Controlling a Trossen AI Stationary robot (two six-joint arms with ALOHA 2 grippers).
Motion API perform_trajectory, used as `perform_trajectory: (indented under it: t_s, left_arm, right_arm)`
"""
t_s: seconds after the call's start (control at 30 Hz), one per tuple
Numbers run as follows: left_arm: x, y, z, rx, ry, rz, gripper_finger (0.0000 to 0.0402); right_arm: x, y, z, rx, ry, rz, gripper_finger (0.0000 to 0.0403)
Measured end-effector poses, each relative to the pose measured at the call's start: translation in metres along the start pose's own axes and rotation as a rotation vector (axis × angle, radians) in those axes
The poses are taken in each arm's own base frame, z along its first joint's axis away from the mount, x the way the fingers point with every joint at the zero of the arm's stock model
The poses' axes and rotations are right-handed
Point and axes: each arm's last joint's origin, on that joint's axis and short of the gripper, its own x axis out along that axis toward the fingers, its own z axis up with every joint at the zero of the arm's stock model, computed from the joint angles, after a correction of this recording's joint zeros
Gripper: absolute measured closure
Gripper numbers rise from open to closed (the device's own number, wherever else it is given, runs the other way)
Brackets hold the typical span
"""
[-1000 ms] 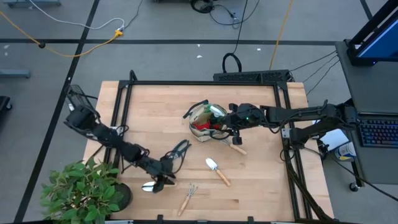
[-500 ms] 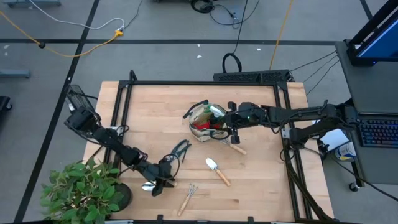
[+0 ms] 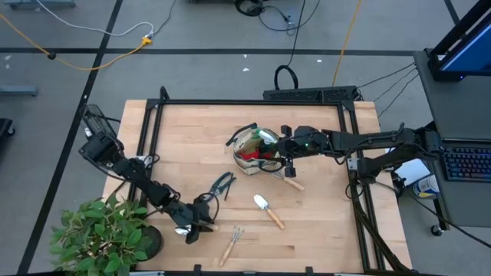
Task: Pick & Place Garden tools in Gardening bag
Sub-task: Put the left trowel into the gardening bag
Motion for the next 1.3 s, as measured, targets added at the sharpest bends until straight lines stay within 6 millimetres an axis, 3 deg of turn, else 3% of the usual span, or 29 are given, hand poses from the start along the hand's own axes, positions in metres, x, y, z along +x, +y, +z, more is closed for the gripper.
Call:
perform_trajectory:
  t_s: [0.43,0.67,0.87,1.1,1.3]
  left_arm:
    - [0.014,0.007,-0.012,-0.01,0.036,0.039,0.0248]
    - [0.014,0.007,-0.009,0.034,0.007,0.026,0.0332]
    - [0.016,0.013,0.0,0.03,-0.037,0.021,0.0332]
    - [0.013,0.022,0.048,0.156,-0.182,-0.038,0.0332]
    - [-0.017,0.035,0.108,0.367,-0.381,-0.049,0.0332]
  right_arm:
    - [0.0,0.0,0.0,0.0,0.0,0.003,0.0261]
    - [0.0,0.0,0.0,0.0,0.0,0.003,0.0261]
    - [0.0,0.0,0.0,0.0,-0.001,0.003,0.0261]
    - [0.0,0.0,0.0,0.0,-0.001,0.002,0.0261]
    - [0.0,0.0,0.0,0.0,-0.001,0.002,0.0261]
